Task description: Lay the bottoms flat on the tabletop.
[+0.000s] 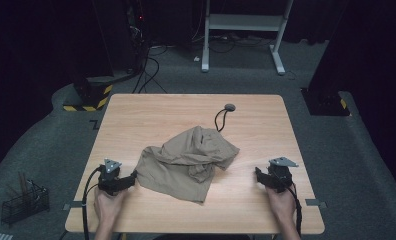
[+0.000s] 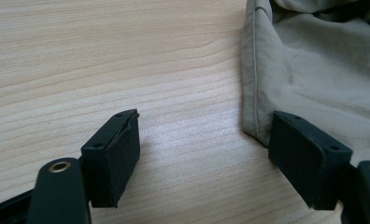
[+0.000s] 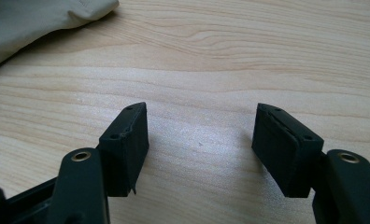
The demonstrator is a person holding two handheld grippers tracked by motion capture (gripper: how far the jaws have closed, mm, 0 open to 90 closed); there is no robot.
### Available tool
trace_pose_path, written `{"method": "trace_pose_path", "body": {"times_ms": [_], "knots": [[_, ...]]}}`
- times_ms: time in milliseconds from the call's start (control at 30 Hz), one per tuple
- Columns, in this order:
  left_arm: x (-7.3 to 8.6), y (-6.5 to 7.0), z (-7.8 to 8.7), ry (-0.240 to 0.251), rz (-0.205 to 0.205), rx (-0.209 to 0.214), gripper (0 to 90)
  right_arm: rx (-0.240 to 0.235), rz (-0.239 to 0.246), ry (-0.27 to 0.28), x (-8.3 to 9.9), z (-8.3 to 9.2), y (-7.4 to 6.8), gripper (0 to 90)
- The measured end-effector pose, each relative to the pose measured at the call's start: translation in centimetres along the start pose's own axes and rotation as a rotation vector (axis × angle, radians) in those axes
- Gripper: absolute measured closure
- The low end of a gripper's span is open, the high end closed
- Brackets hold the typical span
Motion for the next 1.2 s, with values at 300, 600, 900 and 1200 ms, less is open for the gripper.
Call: {"method": "trace_pose_path", "body": {"times_ms": [300, 600, 900, 1200], "knots": [[0.0, 0.1, 0.0, 0.000, 0.005, 0.014, 23.4, 0.000, -0.001, 0.000, 0.0, 0.0, 0.0, 35.8], [-0.3, 0.0, -0.1, 0.008, 0.006, 0.035, 24.0, 0.002, -0.001, 0.000, 0.0, 0.0, 0.0, 35.5], [-0.4, 0.4, 0.0, 0.003, 0.004, 0.058, 23.8, 0.007, -0.010, -0.003, 0.0, 0.0, 0.1, 33.4], [-0.9, 1.0, 0.3, 0.005, 0.005, 0.099, 24.0, 0.006, -0.010, -0.003, 0.0, 0.0, 0.1, 33.4]]}}
Point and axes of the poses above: each handheld gripper's, and its own axes: z roughly backward along the jaws, x roughly out of its underside, y roughly to its right, the point moved 10 cm from there along -z, roughly forward along the jaws, and after that the axes turned 9 degrees about -y, right-handed, at the moved point
